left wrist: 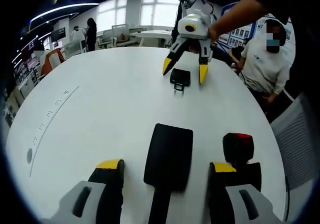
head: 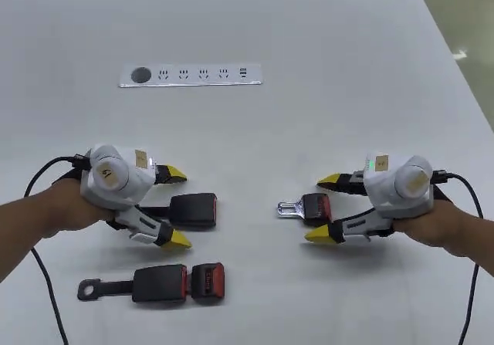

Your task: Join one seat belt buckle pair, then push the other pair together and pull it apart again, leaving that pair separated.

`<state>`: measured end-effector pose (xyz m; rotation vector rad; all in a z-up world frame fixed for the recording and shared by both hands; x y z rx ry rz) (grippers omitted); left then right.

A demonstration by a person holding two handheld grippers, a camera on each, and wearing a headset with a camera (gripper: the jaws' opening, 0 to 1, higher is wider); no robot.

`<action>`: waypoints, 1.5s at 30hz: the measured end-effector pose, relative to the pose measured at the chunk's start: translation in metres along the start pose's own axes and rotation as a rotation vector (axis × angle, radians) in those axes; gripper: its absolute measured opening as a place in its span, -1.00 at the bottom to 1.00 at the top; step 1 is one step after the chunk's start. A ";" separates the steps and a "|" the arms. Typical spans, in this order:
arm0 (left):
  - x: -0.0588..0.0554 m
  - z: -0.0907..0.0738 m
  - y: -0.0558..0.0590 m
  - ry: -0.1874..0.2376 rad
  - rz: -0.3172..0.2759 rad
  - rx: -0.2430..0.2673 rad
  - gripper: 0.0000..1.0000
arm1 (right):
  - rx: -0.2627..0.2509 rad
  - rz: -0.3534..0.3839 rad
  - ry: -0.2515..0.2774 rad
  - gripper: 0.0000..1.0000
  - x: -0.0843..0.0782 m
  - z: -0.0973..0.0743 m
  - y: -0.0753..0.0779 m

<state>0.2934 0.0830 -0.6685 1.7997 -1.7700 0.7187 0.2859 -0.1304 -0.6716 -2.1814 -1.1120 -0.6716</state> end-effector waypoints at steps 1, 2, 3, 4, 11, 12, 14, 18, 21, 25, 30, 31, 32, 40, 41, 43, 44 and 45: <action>0.002 0.001 0.001 0.011 -0.002 -0.006 0.37 | 0.001 -0.004 -0.005 0.09 -0.001 0.000 0.000; 0.000 0.000 0.001 0.009 0.000 -0.006 0.34 | 0.000 -0.008 -0.008 0.08 -0.002 0.000 0.001; -0.001 -0.001 0.001 0.002 0.015 -0.007 0.30 | 0.003 -0.008 -0.005 0.09 -0.002 0.000 0.001; -0.002 -0.002 0.000 -0.006 0.037 -0.003 0.28 | 0.005 -0.010 -0.003 0.08 -0.002 0.000 0.001; -0.005 -0.001 -0.005 -0.020 0.082 0.014 0.15 | 0.012 -0.045 -0.016 -0.01 -0.001 0.002 0.002; -0.006 -0.001 -0.005 -0.021 0.083 0.017 0.13 | 0.012 -0.049 -0.020 -0.03 -0.001 0.001 0.002; -0.007 -0.001 -0.008 -0.022 0.089 0.025 0.09 | 0.007 -0.060 -0.025 -0.06 -0.001 0.002 0.005; -0.007 0.000 -0.009 -0.016 0.101 0.012 -0.23 | 0.005 -0.070 -0.035 -0.12 -0.001 0.001 0.004; -0.006 0.000 -0.011 -0.012 0.105 0.010 -0.25 | -0.023 -0.095 -0.046 -0.24 -0.001 0.001 0.009; -0.005 -0.002 -0.010 -0.006 0.119 0.004 -0.32 | -0.015 -0.103 -0.048 -0.27 0.000 0.002 0.008; -0.006 -0.003 -0.008 -0.002 0.118 0.013 -0.33 | -0.017 -0.106 -0.052 -0.29 0.000 0.003 0.009; -0.006 -0.003 -0.009 -0.002 0.118 0.013 -0.33 | -0.017 -0.107 -0.055 -0.29 0.000 0.003 0.009; -0.006 -0.003 -0.008 -0.002 0.118 0.013 -0.33 | -0.017 -0.110 -0.058 -0.30 0.000 0.003 0.009; -0.005 -0.002 -0.008 -0.023 0.116 0.006 -0.33 | -0.022 -0.130 -0.097 -0.31 -0.002 0.004 0.010; -0.006 -0.001 -0.008 -0.025 0.113 0.006 -0.33 | -0.022 -0.131 -0.099 -0.31 -0.002 0.004 0.010; -0.005 -0.001 -0.007 -0.030 0.110 0.007 -0.34 | -0.026 -0.135 -0.106 -0.31 -0.002 0.004 0.009; -0.005 -0.001 -0.007 -0.031 0.108 0.007 -0.34 | -0.028 -0.135 -0.108 -0.31 -0.002 0.004 0.009; -0.005 -0.001 -0.006 -0.034 0.105 0.008 -0.34 | -0.031 -0.132 -0.109 -0.31 -0.001 0.003 0.008</action>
Point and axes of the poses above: the centre of the closed fingertips' face, and the gripper's own axes: z roughly forward along the fingers, y roughly to its right, x roughly out of its top, the point moved 2 cm from there along -z, roughly backward along the fingers, and after that the axes turned 11 degrees about z, right-handed, at the moved point
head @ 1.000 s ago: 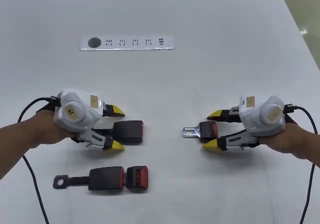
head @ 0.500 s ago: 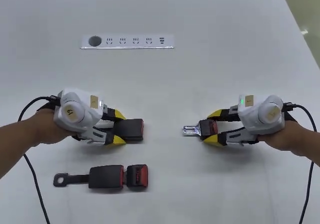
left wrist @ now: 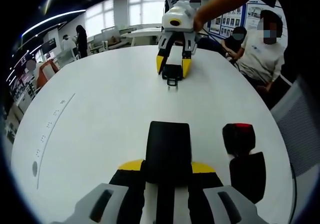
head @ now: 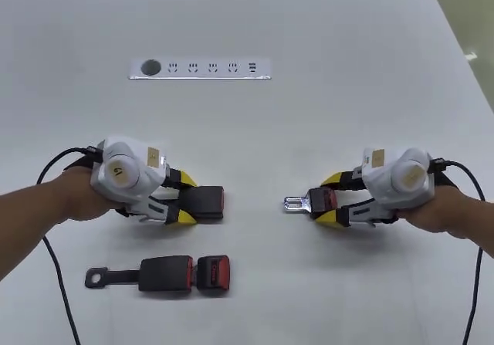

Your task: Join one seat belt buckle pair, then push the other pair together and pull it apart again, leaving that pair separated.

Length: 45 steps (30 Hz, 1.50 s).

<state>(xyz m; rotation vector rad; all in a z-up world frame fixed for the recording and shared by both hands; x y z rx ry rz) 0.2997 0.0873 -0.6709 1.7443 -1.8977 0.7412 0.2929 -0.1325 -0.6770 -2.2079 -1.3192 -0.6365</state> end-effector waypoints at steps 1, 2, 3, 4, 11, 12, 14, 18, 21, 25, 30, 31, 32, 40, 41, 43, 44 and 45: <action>0.001 0.000 0.001 -0.002 -0.002 0.001 -0.34 | 0.000 0.003 0.000 -0.31 0.001 0.000 0.000; 0.001 0.000 0.001 -0.003 -0.002 0.001 -0.34 | 0.000 0.002 -0.001 -0.31 0.001 0.000 0.000; 0.000 0.000 0.001 -0.004 -0.004 0.001 -0.34 | 0.000 0.004 -0.001 -0.31 0.002 0.001 0.000; -0.001 0.000 0.001 -0.005 -0.006 0.001 -0.34 | 0.001 0.005 -0.001 -0.31 0.002 0.002 0.000; 0.001 0.001 0.003 -0.012 -0.014 0.005 -0.34 | -0.007 0.009 0.011 -0.31 0.012 0.011 -0.006; 0.001 0.000 0.003 -0.013 -0.014 0.005 -0.34 | -0.007 0.008 0.012 -0.31 0.013 0.012 -0.007; 0.002 0.000 0.004 -0.015 -0.015 0.005 -0.34 | -0.010 0.009 0.013 -0.31 0.016 0.016 -0.008; 0.003 0.000 0.005 -0.018 -0.017 0.005 -0.34 | -0.012 0.009 0.009 -0.31 0.022 0.021 -0.015; 0.002 0.000 0.005 -0.022 -0.017 0.004 -0.34 | -0.014 0.007 0.012 -0.31 0.026 0.024 -0.015; 0.001 0.000 0.004 -0.024 -0.019 0.004 -0.34 | -0.009 0.002 0.014 -0.31 0.031 0.029 -0.021; 0.000 0.000 0.004 -0.029 -0.021 0.004 -0.34 | -0.006 -0.003 0.017 -0.31 0.036 0.035 -0.023; 0.000 0.000 0.004 -0.030 -0.020 0.004 -0.34 | -0.002 -0.003 0.020 -0.31 0.037 0.036 -0.024; 0.000 0.000 0.004 -0.030 -0.020 0.004 -0.34 | 0.000 -0.005 0.022 -0.31 0.038 0.038 -0.026; -0.003 0.001 0.004 -0.037 -0.022 0.002 -0.34 | 0.025 -0.015 0.052 -0.31 0.054 0.049 -0.033; -0.003 0.001 0.004 -0.039 -0.021 0.001 -0.34 | 0.021 -0.014 0.051 -0.31 0.056 0.051 -0.032; -0.003 0.001 0.004 -0.043 -0.019 0.000 -0.34 | 0.029 -0.020 0.055 -0.31 0.059 0.056 -0.033; -0.004 0.001 0.003 -0.043 -0.018 -0.001 -0.34 | 0.026 -0.023 0.056 -0.31 0.060 0.057 -0.033; -0.005 0.002 0.003 -0.044 -0.018 -0.002 -0.34 | 0.031 -0.022 0.060 -0.31 0.061 0.058 -0.034</action>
Point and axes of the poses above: the centre of the closed fingertips' face, and the gripper's own axes: z roughly forward along the fingers, y roughly to its right, x roughly out of its top, the point moved 2 cm from there along -z, roughly backward along the fingers, and after that the axes turned 11 degrees about z, right-handed, at the moved point
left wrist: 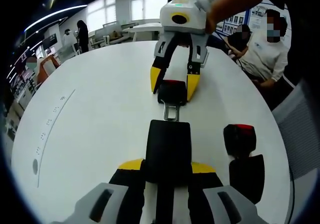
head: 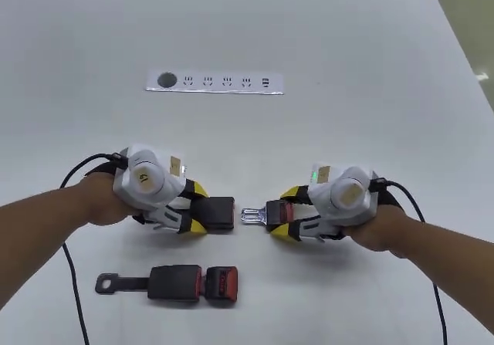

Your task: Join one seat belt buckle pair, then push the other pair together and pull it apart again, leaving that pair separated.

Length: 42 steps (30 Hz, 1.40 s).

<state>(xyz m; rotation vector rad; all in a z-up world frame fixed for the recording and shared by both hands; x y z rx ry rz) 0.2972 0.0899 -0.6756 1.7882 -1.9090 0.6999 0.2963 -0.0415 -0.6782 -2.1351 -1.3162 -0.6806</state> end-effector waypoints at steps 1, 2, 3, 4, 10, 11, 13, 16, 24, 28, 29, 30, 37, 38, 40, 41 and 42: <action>0.000 0.000 0.000 0.000 0.000 0.000 -0.34 | -0.001 0.001 0.000 -0.31 0.000 0.000 0.000; 0.000 0.000 0.000 -0.001 0.000 0.000 -0.34 | -0.001 0.000 0.002 -0.31 0.001 0.000 -0.001; -0.001 0.000 0.000 -0.002 0.000 -0.002 -0.34 | 0.005 -0.003 0.005 -0.31 0.003 0.003 -0.002; -0.001 0.001 -0.001 -0.002 0.002 -0.002 -0.34 | 0.006 -0.001 0.006 -0.31 0.004 0.004 -0.002; -0.002 0.002 -0.002 -0.012 0.010 -0.008 -0.34 | 0.007 -0.002 0.020 -0.31 0.011 0.012 0.000; -0.002 0.003 -0.002 -0.014 0.011 -0.009 -0.34 | 0.008 -0.002 0.020 -0.31 0.011 0.013 -0.002; -0.002 0.002 -0.002 -0.018 0.016 -0.012 -0.34 | 0.012 -0.004 0.027 -0.31 0.016 0.017 -0.007; -0.001 0.002 -0.001 -0.015 0.012 -0.012 -0.34 | 0.012 -0.003 0.029 -0.31 0.015 0.013 -0.006; 0.002 0.002 -0.001 -0.033 0.014 -0.015 -0.35 | -0.008 0.010 0.029 -0.31 0.019 0.016 -0.009; 0.001 0.002 -0.001 -0.042 0.024 -0.023 -0.35 | -0.003 0.011 0.031 -0.32 0.020 0.018 -0.008; 0.001 0.002 -0.001 -0.043 0.024 -0.024 -0.35 | -0.004 0.013 0.034 -0.32 0.021 0.019 -0.008; 0.002 0.002 -0.002 -0.042 0.022 -0.025 -0.36 | -0.003 0.014 0.040 -0.32 0.024 0.022 -0.011; 0.002 0.001 -0.001 -0.052 0.042 -0.046 -0.36 | -0.019 0.020 0.030 -0.32 0.030 0.028 -0.014; 0.002 0.001 -0.001 -0.053 0.042 -0.045 -0.36 | -0.022 0.018 0.027 -0.32 0.030 0.029 -0.014; 0.004 0.000 0.000 -0.054 0.038 -0.044 -0.37 | -0.027 0.019 0.025 -0.33 0.030 0.030 -0.014; 0.004 0.001 0.000 -0.054 0.038 -0.045 -0.37 | -0.028 0.020 0.023 -0.33 0.031 0.031 -0.013; 0.004 0.001 0.000 -0.057 0.037 -0.045 -0.37 | -0.032 0.020 0.019 -0.33 0.031 0.031 -0.014</action>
Point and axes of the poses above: the centre of the closed fingertips' face, and the gripper's own axes: z roughly forward along the fingers, y roughly to its right, x roughly out of its top, the point moved 2 cm from there along -z, roughly backward along the fingers, and after that the axes turned 11 degrees about z, right-handed, at the moved point
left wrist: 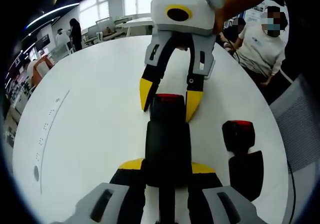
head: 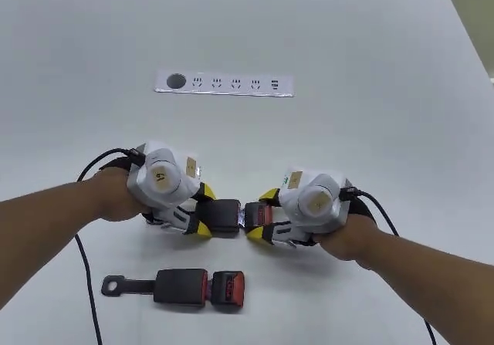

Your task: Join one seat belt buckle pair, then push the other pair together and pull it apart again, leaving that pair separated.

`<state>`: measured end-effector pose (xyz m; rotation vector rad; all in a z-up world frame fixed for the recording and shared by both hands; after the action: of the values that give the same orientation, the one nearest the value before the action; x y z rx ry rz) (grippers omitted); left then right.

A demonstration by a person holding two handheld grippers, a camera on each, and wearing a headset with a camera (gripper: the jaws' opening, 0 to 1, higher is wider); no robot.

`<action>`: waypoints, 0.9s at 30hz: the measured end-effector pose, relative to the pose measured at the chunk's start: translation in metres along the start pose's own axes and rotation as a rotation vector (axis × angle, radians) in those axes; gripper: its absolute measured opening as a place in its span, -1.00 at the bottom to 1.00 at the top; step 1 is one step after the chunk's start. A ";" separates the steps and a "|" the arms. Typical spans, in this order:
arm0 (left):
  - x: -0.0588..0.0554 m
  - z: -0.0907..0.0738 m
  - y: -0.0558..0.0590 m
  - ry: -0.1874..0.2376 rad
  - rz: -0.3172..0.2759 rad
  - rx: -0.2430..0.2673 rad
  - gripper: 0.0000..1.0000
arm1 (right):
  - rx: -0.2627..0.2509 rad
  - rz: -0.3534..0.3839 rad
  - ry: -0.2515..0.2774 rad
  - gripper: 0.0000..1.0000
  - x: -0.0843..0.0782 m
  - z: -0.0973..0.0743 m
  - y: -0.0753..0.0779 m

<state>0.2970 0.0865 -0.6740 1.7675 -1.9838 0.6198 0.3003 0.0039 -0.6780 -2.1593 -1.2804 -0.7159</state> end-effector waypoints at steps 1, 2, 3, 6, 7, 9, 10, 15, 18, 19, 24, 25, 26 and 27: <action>0.000 0.000 0.000 -0.002 0.000 0.000 -0.37 | -0.002 -0.003 -0.006 -0.33 0.000 0.000 0.000; -0.001 -0.001 0.000 -0.002 0.000 0.000 -0.36 | -0.003 -0.003 -0.008 -0.33 0.000 0.000 -0.001; -0.002 -0.001 -0.001 -0.002 -0.002 0.000 -0.36 | -0.004 -0.003 -0.012 -0.33 0.000 0.000 0.000; 0.000 -0.001 0.000 -0.006 -0.004 0.001 -0.36 | -0.008 -0.002 -0.018 -0.33 0.001 0.000 -0.001; -0.001 -0.001 0.000 -0.006 -0.004 0.001 -0.36 | -0.010 -0.002 -0.020 -0.33 0.001 0.000 -0.001; -0.001 -0.001 0.000 -0.006 -0.005 0.001 -0.36 | -0.010 -0.003 -0.022 -0.32 0.001 0.001 -0.001; 0.000 -0.001 0.001 -0.005 -0.005 0.001 -0.36 | -0.010 -0.004 -0.023 -0.32 0.001 0.001 -0.001; 0.000 -0.001 0.001 -0.006 -0.007 0.001 -0.36 | -0.010 -0.007 -0.026 -0.32 0.001 0.002 -0.001; -0.001 -0.001 0.000 -0.003 -0.008 0.002 -0.36 | -0.010 -0.008 -0.027 -0.32 0.001 0.001 -0.002; -0.002 0.000 0.000 -0.002 -0.008 0.002 -0.36 | -0.009 -0.010 -0.028 -0.32 0.001 0.001 -0.002; -0.003 0.000 0.000 -0.003 -0.007 0.001 -0.36 | -0.008 -0.014 -0.032 -0.32 0.001 0.002 -0.002; -0.003 0.000 0.000 -0.004 -0.007 0.001 -0.36 | -0.008 -0.015 -0.033 -0.32 0.001 0.002 -0.002; -0.003 0.000 0.000 -0.005 -0.005 0.001 -0.36 | -0.009 -0.015 -0.034 -0.32 0.001 0.002 -0.002; -0.003 0.001 0.000 -0.006 -0.005 0.001 -0.36 | -0.009 -0.016 -0.035 -0.32 0.001 0.002 -0.003</action>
<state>0.2977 0.0886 -0.6761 1.7761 -1.9829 0.6142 0.2988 0.0069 -0.6778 -2.1797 -1.3163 -0.6946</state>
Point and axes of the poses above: the centre of the closed fingertips' face, and the gripper's own axes: z roughly forward along the fingers, y roughly to its right, x roughly out of its top, the point moved 2 cm from there along -z, roughly backward along the fingers, and after that the axes turned 11 degrees about z, right-handed, at the moved point
